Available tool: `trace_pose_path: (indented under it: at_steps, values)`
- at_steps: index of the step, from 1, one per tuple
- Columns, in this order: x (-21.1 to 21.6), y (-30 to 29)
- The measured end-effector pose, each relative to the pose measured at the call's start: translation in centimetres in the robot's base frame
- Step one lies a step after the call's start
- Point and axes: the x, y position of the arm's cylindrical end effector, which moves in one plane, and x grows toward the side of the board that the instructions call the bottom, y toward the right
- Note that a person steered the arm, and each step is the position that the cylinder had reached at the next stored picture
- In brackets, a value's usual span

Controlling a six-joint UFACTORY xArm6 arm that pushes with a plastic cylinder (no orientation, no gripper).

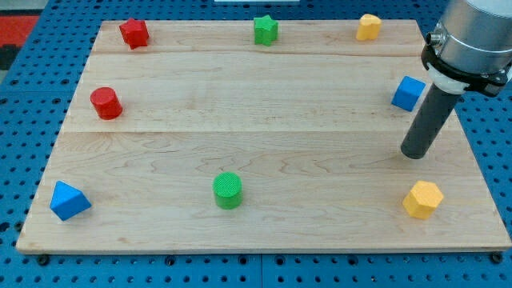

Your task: Move the yellow hexagon to the center of the board

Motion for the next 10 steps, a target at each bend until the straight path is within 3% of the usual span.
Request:
trace_pose_path:
  at_steps: [2,3,4,5,6,7,8,10]
  values:
    - [-0.7,3.4]
    - [2.4,6.9]
    - [9.8,9.2]
    - [9.6,3.1]
    - [5.7,-1.6]
    - [5.8,-6.1]
    - [7.1,-4.7]
    - [6.4,-13.7]
